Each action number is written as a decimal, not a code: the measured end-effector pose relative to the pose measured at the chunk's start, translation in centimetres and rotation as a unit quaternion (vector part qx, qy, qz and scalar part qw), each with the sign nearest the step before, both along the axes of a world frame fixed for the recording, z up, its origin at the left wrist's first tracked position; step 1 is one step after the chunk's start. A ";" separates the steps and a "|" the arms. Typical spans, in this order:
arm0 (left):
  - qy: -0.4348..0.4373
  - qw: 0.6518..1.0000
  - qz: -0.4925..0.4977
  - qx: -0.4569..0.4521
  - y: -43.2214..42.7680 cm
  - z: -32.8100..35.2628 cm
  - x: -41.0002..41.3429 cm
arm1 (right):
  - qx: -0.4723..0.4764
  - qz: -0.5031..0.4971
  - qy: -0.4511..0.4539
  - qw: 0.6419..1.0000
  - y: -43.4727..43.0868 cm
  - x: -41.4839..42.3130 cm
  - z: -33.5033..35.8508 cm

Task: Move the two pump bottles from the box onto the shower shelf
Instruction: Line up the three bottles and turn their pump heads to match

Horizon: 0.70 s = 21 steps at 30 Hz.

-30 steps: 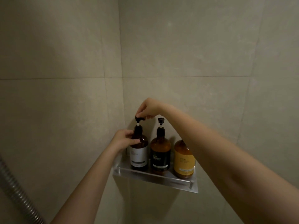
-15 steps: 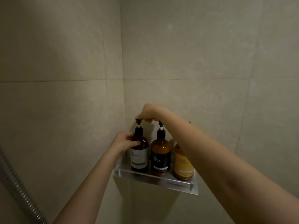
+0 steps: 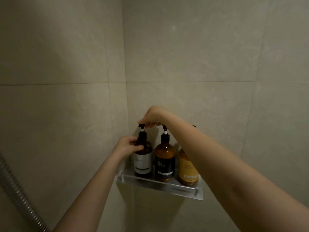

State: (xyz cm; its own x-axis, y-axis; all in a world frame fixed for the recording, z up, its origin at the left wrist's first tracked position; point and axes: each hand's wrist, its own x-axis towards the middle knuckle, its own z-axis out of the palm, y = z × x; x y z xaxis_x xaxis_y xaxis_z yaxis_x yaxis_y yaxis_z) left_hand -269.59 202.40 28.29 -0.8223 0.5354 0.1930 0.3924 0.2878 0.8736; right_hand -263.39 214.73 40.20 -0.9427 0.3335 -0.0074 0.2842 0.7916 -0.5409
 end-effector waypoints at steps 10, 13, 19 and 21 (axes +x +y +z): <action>-0.008 1.000 -0.009 0.007 0.0 -0.1 0.1 | -0.012 -0.002 0.045 0.999 0.3 -0.3 -0.9; -0.012 1.000 -0.007 0.005 0.1 -0.1 -0.2 | 0.045 0.020 0.036 0.998 0.1 0.1 -0.8; -0.014 1.000 0.008 -0.003 0.3 -0.2 -0.2 | 0.009 0.008 0.213 0.977 1.5 4.6 2.2; -0.018 1.000 0.000 0.018 0.3 -0.5 0.1 | -0.056 -0.009 0.337 0.940 3.3 8.0 2.2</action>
